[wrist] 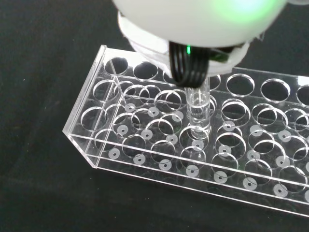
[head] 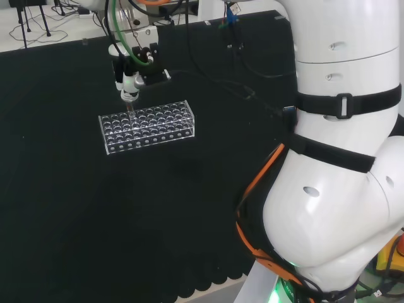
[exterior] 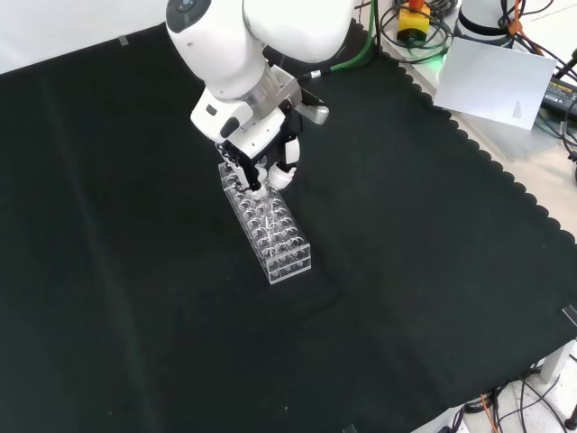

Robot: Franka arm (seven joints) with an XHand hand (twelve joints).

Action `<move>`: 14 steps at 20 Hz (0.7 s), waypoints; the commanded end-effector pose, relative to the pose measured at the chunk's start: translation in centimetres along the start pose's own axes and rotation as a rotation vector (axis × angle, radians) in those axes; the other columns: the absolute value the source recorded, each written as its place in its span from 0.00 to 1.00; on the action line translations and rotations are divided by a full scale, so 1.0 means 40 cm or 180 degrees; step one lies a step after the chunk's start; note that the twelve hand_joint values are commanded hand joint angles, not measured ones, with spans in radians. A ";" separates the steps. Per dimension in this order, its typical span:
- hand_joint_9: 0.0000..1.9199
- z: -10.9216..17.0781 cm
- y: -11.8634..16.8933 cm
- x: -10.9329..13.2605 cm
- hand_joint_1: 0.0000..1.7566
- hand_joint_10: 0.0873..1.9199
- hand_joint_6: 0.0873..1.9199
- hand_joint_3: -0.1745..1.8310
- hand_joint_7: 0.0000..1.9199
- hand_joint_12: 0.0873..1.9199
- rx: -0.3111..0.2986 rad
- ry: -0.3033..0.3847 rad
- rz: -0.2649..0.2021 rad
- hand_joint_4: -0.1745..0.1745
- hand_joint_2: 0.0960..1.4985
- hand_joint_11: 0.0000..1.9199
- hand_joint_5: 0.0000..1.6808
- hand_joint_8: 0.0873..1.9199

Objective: Pick up the test tube.

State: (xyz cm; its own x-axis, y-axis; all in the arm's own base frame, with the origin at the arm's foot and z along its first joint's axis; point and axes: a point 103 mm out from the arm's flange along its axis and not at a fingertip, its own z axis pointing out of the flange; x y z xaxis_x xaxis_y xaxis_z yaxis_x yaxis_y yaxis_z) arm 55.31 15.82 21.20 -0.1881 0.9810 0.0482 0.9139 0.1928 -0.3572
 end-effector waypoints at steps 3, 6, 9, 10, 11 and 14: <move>0.86 -0.009 -0.010 -0.011 0.76 0.28 0.00 0.42 0.78 0.49 -0.0080 0.0039 0.0011 0.00 0.36 0.77 0.86 0.23; 0.86 -0.013 -0.012 -0.012 0.76 0.28 0.00 0.42 0.78 0.49 -0.0102 0.0045 -0.0005 0.00 0.36 0.77 0.86 0.23; 0.86 -0.018 -0.013 -0.013 0.76 0.28 0.00 0.42 0.78 0.49 -0.0119 0.0046 -0.0014 0.00 0.36 0.77 0.86 0.23; 0.86 -0.020 -0.013 -0.013 0.76 0.28 0.00 0.42 0.78 0.49 -0.0124 0.0048 -0.0021 0.00 0.36 0.77 0.86 0.23; 0.86 -0.030 -0.013 -0.013 0.76 0.28 0.00 0.42 0.78 0.49 -0.0119 0.0043 -0.0029 0.00 0.36 0.76 0.86 0.24; 0.86 -0.091 -0.028 -0.024 0.76 0.28 0.00 0.42 0.78 0.49 -0.0139 0.0060 -0.0043 0.00 0.36 0.76 0.86 0.24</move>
State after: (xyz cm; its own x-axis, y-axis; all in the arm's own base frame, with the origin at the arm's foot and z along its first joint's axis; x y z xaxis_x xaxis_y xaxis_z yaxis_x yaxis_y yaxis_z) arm 55.36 15.22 22.39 -0.1895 0.9797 0.0648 0.9255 0.2002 -0.3214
